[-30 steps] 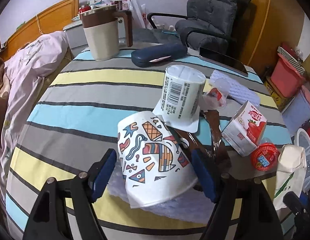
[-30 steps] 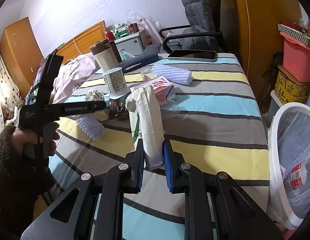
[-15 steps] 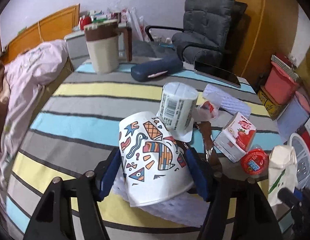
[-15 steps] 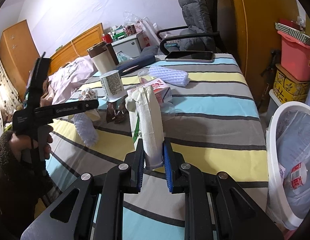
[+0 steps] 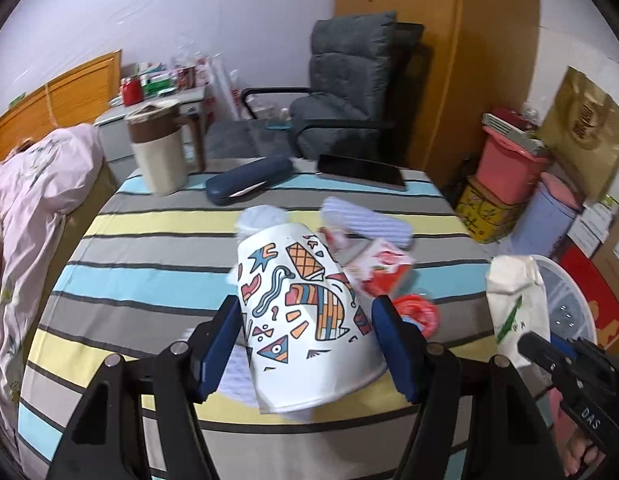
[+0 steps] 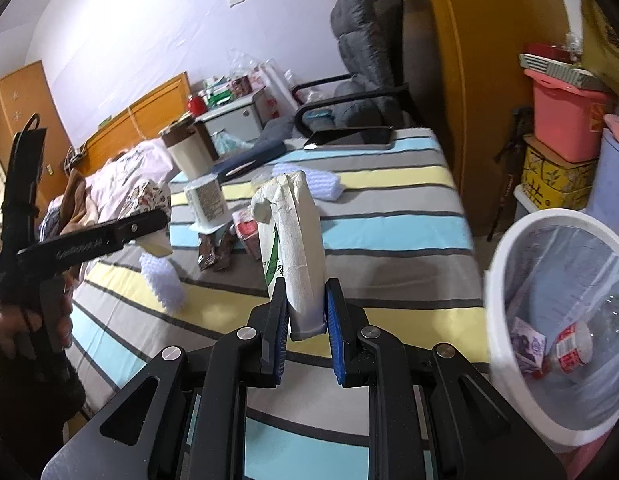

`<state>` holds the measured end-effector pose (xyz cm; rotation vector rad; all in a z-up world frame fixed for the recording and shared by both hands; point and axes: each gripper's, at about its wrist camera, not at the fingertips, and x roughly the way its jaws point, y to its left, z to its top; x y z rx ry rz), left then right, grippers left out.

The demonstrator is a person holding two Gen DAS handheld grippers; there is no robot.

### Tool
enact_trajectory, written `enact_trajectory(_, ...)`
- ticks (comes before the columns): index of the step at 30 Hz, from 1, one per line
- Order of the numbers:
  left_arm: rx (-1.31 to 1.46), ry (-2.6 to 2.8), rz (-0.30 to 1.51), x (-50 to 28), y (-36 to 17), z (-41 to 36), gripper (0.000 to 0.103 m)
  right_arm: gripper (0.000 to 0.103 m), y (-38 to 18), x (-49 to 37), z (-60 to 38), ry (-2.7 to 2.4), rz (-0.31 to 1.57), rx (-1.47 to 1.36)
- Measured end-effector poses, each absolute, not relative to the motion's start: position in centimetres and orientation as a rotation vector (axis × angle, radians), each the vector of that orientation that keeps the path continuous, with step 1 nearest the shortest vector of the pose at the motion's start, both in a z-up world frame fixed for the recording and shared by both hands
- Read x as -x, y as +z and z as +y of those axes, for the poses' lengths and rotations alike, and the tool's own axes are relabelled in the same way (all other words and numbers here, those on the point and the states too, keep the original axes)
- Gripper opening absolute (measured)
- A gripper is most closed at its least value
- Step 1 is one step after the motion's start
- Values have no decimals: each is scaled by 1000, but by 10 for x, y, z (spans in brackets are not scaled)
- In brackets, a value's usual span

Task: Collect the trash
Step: 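Lift the paper bag with the right tool while the left tool lifts the paper cup, then move both tools over the bin and open them to drop the items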

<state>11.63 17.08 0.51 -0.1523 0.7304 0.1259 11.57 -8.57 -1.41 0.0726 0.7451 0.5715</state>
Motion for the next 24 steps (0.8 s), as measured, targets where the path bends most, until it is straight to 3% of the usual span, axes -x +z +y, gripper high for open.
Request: enact_trajectory(24, 28, -224, 711, -143, 19, 4, 69, 20, 1, -112, -203, 279, 687, -151)
